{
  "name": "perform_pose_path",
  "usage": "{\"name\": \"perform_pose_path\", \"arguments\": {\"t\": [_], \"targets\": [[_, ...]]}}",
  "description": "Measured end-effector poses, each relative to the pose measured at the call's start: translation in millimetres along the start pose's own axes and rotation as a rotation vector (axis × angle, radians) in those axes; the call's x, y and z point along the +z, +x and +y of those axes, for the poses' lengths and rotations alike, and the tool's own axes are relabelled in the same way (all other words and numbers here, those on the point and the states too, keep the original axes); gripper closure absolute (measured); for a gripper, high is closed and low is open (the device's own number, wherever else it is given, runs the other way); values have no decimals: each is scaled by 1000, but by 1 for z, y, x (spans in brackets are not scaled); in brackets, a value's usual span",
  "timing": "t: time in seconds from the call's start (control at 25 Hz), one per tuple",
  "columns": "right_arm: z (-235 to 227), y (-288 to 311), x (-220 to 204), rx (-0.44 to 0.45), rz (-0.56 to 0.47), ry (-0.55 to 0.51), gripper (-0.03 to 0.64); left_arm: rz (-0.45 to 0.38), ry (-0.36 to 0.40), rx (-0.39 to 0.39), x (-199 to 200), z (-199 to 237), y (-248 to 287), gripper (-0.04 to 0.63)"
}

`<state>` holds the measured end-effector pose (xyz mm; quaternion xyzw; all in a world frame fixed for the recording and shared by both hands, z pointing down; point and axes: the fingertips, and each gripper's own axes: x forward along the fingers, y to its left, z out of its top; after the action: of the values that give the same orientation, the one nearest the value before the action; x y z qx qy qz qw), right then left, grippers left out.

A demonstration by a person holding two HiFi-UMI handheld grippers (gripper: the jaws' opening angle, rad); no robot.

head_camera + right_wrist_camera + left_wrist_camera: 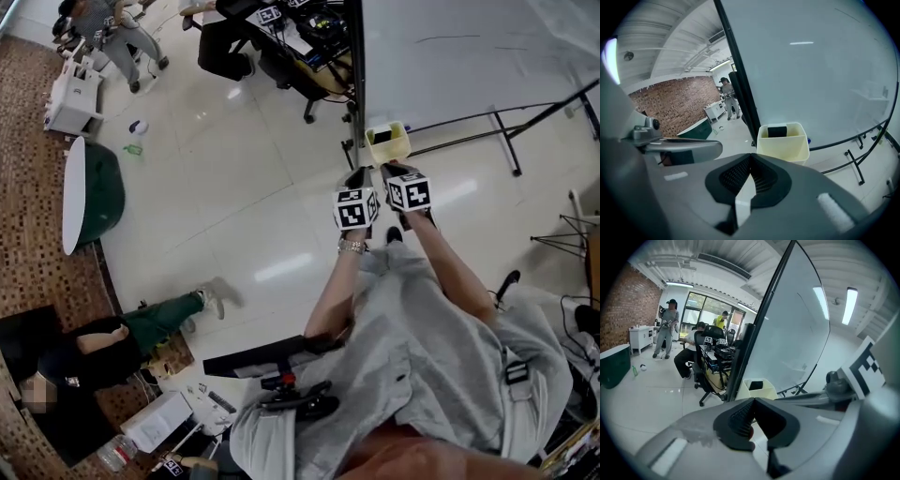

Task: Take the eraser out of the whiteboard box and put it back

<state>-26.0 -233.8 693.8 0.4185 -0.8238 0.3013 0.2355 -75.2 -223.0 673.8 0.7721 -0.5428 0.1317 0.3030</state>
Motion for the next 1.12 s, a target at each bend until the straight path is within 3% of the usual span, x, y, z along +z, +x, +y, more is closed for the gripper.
{"name": "perform_pose_path", "arguments": {"t": [0.24, 0.6, 1.12], "targets": [[15, -43, -36, 63, 11, -10, 614, 11, 24, 8, -33, -50, -24, 592], [24, -125, -97, 164, 34, -39, 614, 57, 18, 103, -109, -118, -73, 592], [20, -159, -87, 163, -21, -88, 614, 7, 72, 83, -83, -150, -90, 592]]}}
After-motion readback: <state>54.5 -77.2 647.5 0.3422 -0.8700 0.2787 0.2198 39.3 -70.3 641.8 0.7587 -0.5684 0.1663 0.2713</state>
